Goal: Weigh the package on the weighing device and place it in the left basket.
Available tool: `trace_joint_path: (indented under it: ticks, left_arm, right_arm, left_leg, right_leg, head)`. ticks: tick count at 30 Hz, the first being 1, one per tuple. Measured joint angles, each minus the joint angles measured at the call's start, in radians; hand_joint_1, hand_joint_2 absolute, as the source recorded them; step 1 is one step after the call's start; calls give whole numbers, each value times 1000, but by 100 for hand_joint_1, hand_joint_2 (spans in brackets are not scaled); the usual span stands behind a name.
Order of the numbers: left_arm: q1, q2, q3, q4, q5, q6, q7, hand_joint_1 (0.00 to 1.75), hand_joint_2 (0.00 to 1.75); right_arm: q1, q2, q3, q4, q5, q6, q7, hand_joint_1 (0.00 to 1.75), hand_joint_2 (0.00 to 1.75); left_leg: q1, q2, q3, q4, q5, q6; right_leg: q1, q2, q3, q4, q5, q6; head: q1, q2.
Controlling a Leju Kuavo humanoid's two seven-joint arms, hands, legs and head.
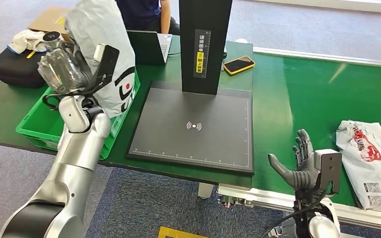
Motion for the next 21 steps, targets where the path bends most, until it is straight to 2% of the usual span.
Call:
trace_joint_path:
  ticks: [6, 13, 21]
  left_arm:
    - [31, 24, 58, -88, -14, 0, 10, 175, 175]
    - [67, 52, 122, -226, 16, 0, -25, 175, 175]
    - [88, 58, 184, -314, 35, 0, -66, 175, 175]
  right_arm:
    - [40, 6, -6, -45, 0, -6, 0, 0, 175]
    - [65, 10, -8, -67, 0, -11, 3, 0, 175]
    - [71, 18, -8, -79, 6, -11, 11, 0, 175]
  left_leg:
    - [0, 0, 0, 0, 0, 0]
    - [0, 0, 0, 0, 0, 0]
    - [0, 0, 0, 0, 0, 0]
  right_leg:
    - [0, 0, 0, 0, 0, 0]
    - [0, 0, 0, 0, 0, 0]
    - [0, 0, 0, 0, 0, 0]
  head:
    - [0, 0]
    - [0, 0]
    - [0, 0]
